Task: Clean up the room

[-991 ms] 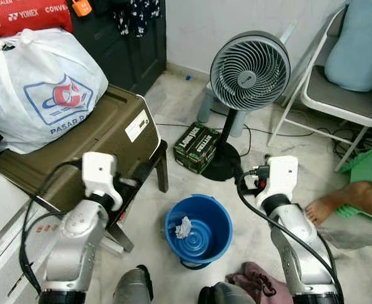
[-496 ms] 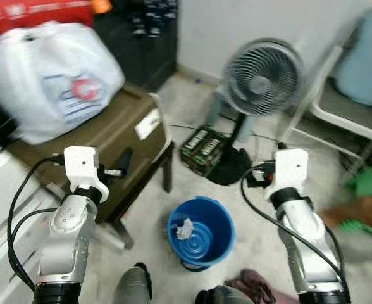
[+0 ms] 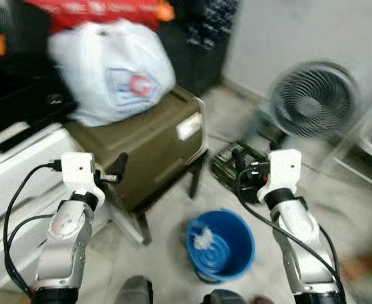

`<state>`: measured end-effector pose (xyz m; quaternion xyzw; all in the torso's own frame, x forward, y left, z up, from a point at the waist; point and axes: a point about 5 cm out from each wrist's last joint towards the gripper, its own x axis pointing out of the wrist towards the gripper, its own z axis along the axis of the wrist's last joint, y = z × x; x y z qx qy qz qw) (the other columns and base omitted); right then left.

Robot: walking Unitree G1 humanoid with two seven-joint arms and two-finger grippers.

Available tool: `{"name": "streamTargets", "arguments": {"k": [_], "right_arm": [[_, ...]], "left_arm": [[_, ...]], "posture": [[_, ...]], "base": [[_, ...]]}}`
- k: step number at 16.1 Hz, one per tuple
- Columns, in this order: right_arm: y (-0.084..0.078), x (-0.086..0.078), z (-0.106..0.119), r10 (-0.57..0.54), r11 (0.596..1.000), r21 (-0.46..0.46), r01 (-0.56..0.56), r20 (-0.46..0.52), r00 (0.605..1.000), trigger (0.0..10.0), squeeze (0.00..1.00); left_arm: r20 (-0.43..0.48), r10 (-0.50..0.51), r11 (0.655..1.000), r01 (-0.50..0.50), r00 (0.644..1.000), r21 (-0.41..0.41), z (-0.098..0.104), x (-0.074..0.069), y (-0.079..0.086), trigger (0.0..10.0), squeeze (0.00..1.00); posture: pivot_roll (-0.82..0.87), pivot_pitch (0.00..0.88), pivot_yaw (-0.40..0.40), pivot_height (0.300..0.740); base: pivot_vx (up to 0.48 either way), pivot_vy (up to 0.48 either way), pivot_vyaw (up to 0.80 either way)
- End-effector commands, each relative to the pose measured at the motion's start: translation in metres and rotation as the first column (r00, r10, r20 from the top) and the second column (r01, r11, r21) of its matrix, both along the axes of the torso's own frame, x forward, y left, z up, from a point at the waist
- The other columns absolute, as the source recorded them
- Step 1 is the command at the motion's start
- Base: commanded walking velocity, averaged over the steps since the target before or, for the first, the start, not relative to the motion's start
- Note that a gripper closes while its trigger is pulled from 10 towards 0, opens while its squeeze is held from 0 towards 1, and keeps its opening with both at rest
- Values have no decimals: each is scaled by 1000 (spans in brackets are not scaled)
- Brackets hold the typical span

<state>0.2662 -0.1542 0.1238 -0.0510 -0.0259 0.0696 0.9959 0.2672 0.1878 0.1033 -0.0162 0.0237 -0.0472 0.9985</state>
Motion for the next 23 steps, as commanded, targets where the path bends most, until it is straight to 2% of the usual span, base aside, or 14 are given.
{"name": "streamTargets", "arguments": {"k": [1,6,11,13,15,16,18,20,21,22,23], "right_arm": [[-6,-2,2,-12,1000,-7,12,5,1000,10000,0],[-14,-11,0,-44,999,-26,44,-5,999,10000,0],[-21,-26,-7,-72,997,-40,70,-30,997,10000,0],[-29,-34,-13,-92,995,-54,90,-44,995,10000,0],[-35,-37,-18,-106,993,-58,103,-64,992,10000,0],[-36,-36,-20,-106,993,-61,102,-69,992,10000,0],[-36,-33,-19,-112,992,-66,108,-59,992,10000,0],[-36,-35,-15,-128,990,-63,125,-42,991,10000,0],[-33,-39,-13,-132,990,-61,130,-34,991,10000,0],[-31,-43,-12,-138,989,-56,136,-32,990,10000,0],[-31,-45,-12,-140,989,-53,138,-33,990,10000,0]], "left_arm": [[-6,-13,1000,14,1000,18,-2,-5,-4,10000,0],[-50,-22,999,25,999,47,-14,-29,3,10000,0],[-38,18,997,-15,999,75,-16,-36,7,10000,0],[-42,14,991,-8,999,134,-19,-44,8,10000,0],[-39,12,979,-4,999,202,-19,-45,12,10000,0],[-43,-29,976,38,999,216,-18,-46,11,10000,0],[-41,-36,976,44,999,212,-18,-46,14,10000,0],[-33,22,982,-16,999,188,-17,-48,17,10000,0],[-13,54,975,-50,998,215,-19,-48,23,10000,0],[-45,120,979,-110,992,172,-24,-49,31,10000,0],[-42,84,982,-76,996,170,-23,-51,29,10000,0]], "posture": [[-36,79,-48,740],[-39,88,-45,740],[-49,53,-42,740],[-45,7,-50,740],[-35,0,-67,740],[-34,0,-64,740],[-36,0,-56,740],[-55,3,-31,740],[-69,3,-21,740],[-74,6,-16,740],[-76,8,-14,740]], "base": [[0,0,800],[0,0,800],[0,0,800],[0,0,800],[0,0,300],[0,0,0],[0,0,0],[0,0,222],[0,0,800],[0,0,800],[0,0,800]]}}
